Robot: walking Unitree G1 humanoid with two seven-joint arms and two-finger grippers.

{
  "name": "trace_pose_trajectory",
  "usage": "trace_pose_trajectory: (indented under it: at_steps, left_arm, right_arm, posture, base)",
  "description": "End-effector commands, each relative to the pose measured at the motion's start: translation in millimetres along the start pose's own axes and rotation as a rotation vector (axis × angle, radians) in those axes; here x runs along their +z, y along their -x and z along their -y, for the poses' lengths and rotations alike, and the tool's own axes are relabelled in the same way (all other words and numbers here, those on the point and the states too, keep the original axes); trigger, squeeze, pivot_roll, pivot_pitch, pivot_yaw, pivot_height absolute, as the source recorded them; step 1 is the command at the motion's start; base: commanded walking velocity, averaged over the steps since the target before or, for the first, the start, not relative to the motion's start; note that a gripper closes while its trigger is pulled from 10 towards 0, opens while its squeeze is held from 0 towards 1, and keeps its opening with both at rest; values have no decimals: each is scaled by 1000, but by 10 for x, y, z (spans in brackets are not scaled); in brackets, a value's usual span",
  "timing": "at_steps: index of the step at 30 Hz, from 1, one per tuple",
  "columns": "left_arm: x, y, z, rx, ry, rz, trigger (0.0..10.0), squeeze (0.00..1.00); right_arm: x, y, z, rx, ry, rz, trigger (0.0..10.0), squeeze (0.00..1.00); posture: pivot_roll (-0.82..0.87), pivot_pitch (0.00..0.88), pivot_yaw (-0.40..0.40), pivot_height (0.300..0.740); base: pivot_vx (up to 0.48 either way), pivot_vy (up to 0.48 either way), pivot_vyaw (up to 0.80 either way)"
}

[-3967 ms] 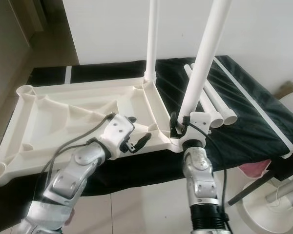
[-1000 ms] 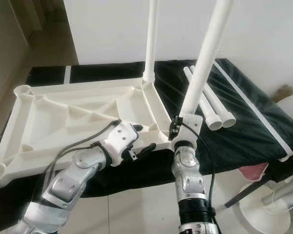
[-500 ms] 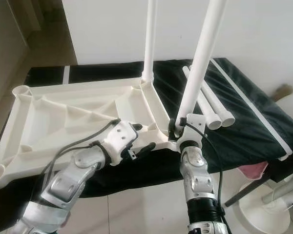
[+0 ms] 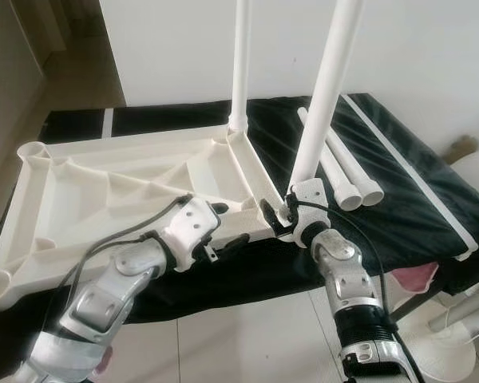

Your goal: Building children table

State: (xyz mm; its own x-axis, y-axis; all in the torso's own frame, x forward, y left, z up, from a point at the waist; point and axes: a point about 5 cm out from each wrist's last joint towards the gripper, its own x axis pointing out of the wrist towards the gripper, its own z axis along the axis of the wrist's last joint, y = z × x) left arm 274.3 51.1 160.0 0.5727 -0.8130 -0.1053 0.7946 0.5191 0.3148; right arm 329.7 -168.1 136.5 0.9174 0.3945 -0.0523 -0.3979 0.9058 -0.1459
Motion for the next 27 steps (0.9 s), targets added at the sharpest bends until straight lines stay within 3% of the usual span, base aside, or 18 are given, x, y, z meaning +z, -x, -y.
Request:
trace_pose_trajectory:
  at_steps: [1,8,9,10,11,18,19,27]
  left_arm:
    - [23,2,26,-12,5,6,10000,0]
    - [33,-1,30,-14,9,7,10000,0]
    - [33,-2,31,-14,10,7,10000,0]
    - [33,-2,31,-14,10,7,10000,0]
    - [36,-3,31,-15,10,8,10000,0]
    - [51,-14,14,-16,11,13,10000,0]
    - [72,-18,6,-18,9,20,10000,0]
    - [79,-31,-3,-14,12,21,10000,0]
  right_arm:
    - [19,-27,-15,59,13,6,10000,0]
    - [-3,-22,104,102,43,-19,10000,0]
    - [-17,-17,134,96,42,-27,8588,0]
    - [-17,-17,134,96,42,-27,8588,0]
    - [-36,-9,164,84,46,-35,0,0]
    - [-90,25,202,79,40,-46,0,0]
    - [-89,36,205,63,26,-44,10000,0]
    - [-80,37,189,30,-2,-36,10000,0]
  posture:
    - [38,0,-38,740]
    - [36,0,-38,740]
    - [34,0,-37,740]
    - [34,0,-37,740]
    - [33,0,-39,740]
    - [23,0,-33,740]
    - [19,0,-32,740]
    - [15,0,-35,740]
  base:
    - [0,0,0]
    - [0,0,0]
    - [0,0,0]
    - [0,0,0]
    - [0,0,0]
    - [0,0,0]
    - [0,0,0]
    - [0,0,0]
